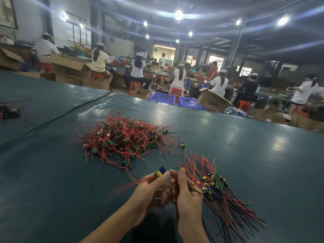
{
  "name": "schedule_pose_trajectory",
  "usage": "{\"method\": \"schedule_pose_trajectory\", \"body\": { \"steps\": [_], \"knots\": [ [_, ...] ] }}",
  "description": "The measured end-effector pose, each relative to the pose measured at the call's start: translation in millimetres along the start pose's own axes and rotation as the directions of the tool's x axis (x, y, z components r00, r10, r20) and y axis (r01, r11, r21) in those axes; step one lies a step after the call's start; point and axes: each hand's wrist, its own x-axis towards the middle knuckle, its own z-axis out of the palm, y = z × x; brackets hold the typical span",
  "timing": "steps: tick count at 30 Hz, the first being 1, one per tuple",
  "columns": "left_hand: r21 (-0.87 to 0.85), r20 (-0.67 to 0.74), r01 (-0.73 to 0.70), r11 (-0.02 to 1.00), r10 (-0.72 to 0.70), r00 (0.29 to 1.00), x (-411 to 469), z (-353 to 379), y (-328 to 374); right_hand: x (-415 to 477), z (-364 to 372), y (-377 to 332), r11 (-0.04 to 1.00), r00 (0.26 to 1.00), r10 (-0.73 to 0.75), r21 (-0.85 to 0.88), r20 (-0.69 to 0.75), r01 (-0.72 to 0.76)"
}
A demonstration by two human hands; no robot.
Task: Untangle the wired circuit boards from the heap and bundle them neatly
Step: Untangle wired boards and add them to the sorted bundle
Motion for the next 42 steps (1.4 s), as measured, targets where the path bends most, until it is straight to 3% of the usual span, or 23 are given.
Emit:
{"method": "schedule_pose_trajectory", "body": {
  "steps": [4,8,11,17,22,26,29,34,36,42],
  "knots": [
    [0.018,-0.133,-0.002,1.0,0.004,0.991,7,-6,-13,0,-1,0,0.998,0.999,0.053,0.024,0.003,-0.053],
    [0.079,-0.137,0.007,0.997,0.004,0.991,10,-8,-17,-1,1,-1,0.986,0.99,0.132,0.101,0.045,-0.136],
    [0.171,-0.133,-0.006,0.985,0.029,0.991,10,-9,-20,-2,4,4,0.993,0.993,0.118,0.012,0.022,-0.118],
    [0.286,-0.089,-0.028,0.958,0.056,0.994,13,-12,-28,3,4,4,0.991,0.99,0.132,-0.03,-0.05,-0.134],
    [0.239,0.003,-0.16,0.958,0.164,0.986,15,-10,-22,28,-22,-1,0.976,0.959,0.181,0.16,-0.219,-0.148],
    [0.227,0.059,-0.158,0.961,0.149,0.987,13,-9,-21,33,-32,-5,0.969,0.957,0.143,0.233,-0.251,-0.084],
    [0.231,0.046,-0.144,0.962,0.137,0.99,14,-12,-22,29,-27,-2,0.989,0.971,0.089,0.137,-0.221,-0.059],
    [0.24,0.017,-0.162,0.957,0.163,0.987,17,-17,-24,9,-5,10,0.991,0.998,0.049,-0.126,0.024,-0.046],
    [0.26,0.035,-0.161,0.952,0.158,0.987,18,-18,-25,10,-4,10,0.988,0.999,0.049,-0.144,-0.021,-0.052],
    [0.244,0.117,-0.136,0.96,0.11,0.987,16,-17,-20,31,-29,-3,0.985,0.959,0.078,0.169,-0.274,-0.031]
  ]
}}
